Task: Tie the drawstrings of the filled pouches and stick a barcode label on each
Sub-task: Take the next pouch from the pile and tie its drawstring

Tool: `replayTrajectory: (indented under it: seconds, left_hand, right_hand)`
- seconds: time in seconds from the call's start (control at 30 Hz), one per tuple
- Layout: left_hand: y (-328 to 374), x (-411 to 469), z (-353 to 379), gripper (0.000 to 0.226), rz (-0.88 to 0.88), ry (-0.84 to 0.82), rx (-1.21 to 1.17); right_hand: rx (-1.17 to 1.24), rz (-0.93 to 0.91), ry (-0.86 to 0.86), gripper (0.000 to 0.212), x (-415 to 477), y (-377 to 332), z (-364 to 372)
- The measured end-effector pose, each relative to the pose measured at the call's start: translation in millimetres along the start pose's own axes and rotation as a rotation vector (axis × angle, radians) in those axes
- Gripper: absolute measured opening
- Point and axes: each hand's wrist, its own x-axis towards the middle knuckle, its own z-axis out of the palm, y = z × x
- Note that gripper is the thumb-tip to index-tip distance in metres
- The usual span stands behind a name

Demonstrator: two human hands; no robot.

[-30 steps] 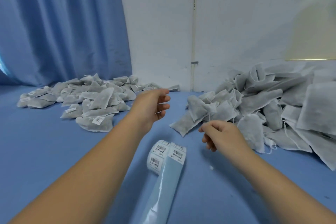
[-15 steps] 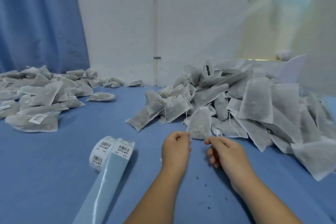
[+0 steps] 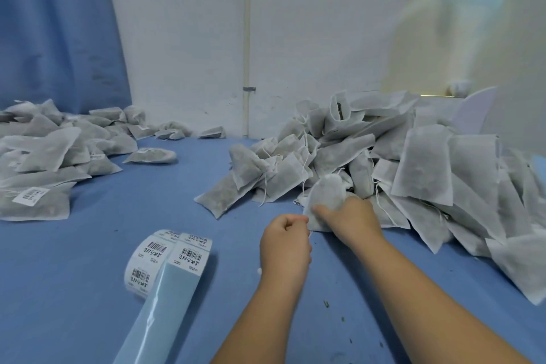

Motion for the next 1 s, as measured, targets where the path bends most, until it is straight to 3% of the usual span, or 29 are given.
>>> replayTrajectory:
  seconds: [0.1, 0.23, 0.37, 0.47, 0.63, 0.77, 1.0]
  left_hand:
    - [2, 0, -1, 0.025, -0.006, -0.002, -0.007]
    - [3, -1, -1, 0.021, 0.025, 0.025, 0.003]
    - [6, -6, 0, 0.022, 0.158, 0.038, 0.061]
    - [7, -11, 4, 0.022, 0.269, -0.049, 0.105]
    - [4, -23, 13, 0.034, 0.293, -0.135, 0.123]
    - [8, -25, 8, 0.016, 0.257, -0.104, 0.097]
    - [18, -23, -2, 0.015, 0.202, -0.044, 0.047]
  right_hand:
    - [0.165, 0.018, -0.055, 0.036, 1, -1, 1]
    - [0.361, -0.042, -0.035, 0.029, -7, 9, -7]
    - [0.298, -0.217, 0.051, 0.025, -25, 25, -23]
    - [0.268, -0.327, 0.095, 0.029, -42, 31, -33]
    - [0.12, -0.485, 0.163, 0.03, -75, 33, -39]
    - [0.036, -0.61, 0.118, 0.03, -89, 27, -39]
    - [0.175, -0.829, -0.122, 0.016, -104, 21, -41]
